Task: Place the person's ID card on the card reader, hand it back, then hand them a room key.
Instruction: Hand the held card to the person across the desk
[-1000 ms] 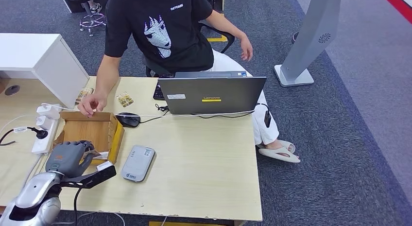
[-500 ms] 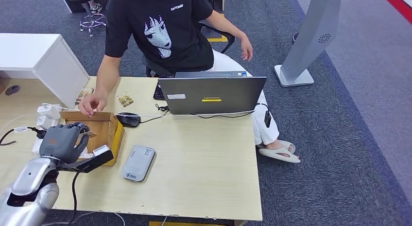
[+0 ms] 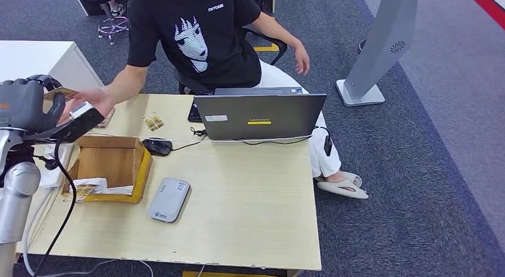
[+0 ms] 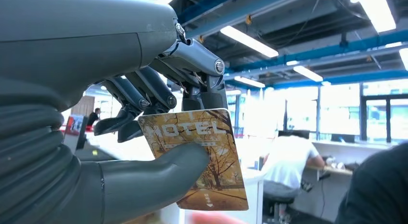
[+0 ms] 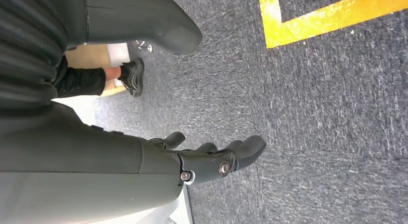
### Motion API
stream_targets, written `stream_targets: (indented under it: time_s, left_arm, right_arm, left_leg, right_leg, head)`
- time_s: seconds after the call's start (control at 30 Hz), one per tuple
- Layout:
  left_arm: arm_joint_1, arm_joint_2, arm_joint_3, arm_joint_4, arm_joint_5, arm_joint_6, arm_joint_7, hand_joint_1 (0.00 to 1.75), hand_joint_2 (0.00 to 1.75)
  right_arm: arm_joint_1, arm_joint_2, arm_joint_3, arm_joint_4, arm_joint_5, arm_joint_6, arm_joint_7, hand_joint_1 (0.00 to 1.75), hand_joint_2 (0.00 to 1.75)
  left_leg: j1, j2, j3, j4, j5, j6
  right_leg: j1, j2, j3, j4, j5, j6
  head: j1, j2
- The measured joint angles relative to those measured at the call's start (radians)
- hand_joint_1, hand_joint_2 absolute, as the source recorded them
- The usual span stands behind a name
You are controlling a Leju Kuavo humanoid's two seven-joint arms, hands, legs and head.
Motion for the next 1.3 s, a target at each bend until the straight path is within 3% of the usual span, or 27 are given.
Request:
stream_targets:
  time_s: [0.27,0.7,0.73,0.87,0.9,1.3]
  left_arm:
    - [-0.147,-0.007,-0.001,0.036,-0.04,-0.033,0.045,1.75,1.75]
    - [-0.178,-0.008,-0.002,0.084,-0.049,-0.034,0.045,1.75,1.75]
    - [-0.178,-0.008,-0.002,0.085,-0.05,-0.034,0.045,1.67,1.75]
    - [-0.178,-0.008,-0.002,0.093,-0.052,-0.027,0.046,0.07,1.75]
    - [-0.177,-0.008,-0.002,0.095,-0.051,-0.021,0.046,0.0,1.75]
    - [-0.153,-0.025,-0.002,0.097,-0.034,0.018,0.044,0.0,1.75]
  right_arm:
    - [-0.004,0.0,0.009,0.0,0.013,0.0,0.009,0.0,1.75]
    - [-0.005,0.0,0.01,0.0,0.016,0.001,0.011,0.0,1.75]
    - [-0.005,0.0,0.01,0.0,0.016,0.001,0.011,0.0,1.75]
    - [-0.005,0.0,0.01,0.0,0.017,0.003,0.011,0.0,1.75]
    - [-0.005,0.0,0.011,0.0,0.018,0.003,0.011,0.0,1.75]
    - [-0.005,0.0,0.018,0.0,0.024,0.006,0.011,0.0,1.75]
  left_leg:
    - [0.0,0.001,0.0,0.0,0.0,0.0]
    - [0.0,0.001,0.0,0.0,0.0,0.0]
    - [0.0,0.001,0.0,0.0,0.0,0.0]
    - [0.0,0.001,0.0,0.0,0.0,0.0]
    - [0.0,0.001,0.0,0.0,0.0,0.0]
    - [0.0,0.001,-0.001,0.0,0.0,0.0]
  right_leg:
    - [0.0,0.0,0.0,0.0,0.0,0.0]
    - [0.0,0.001,0.0,0.0,0.0,0.0]
    - [0.0,0.001,0.0,0.0,0.0,0.0]
    - [0.0,0.001,0.0,0.0,0.0,0.0]
    - [0.0,0.001,0.0,0.0,0.0,0.0]
    - [0.0,0.001,0.0,0.0,0.0,0.0]
  head:
    - [0.0,0.0]
    - [0.0,0.0]
    - [0.0,0.0]
    - [0.0,0.0]
    - [0.0,0.0]
    - [0.0,0.0]
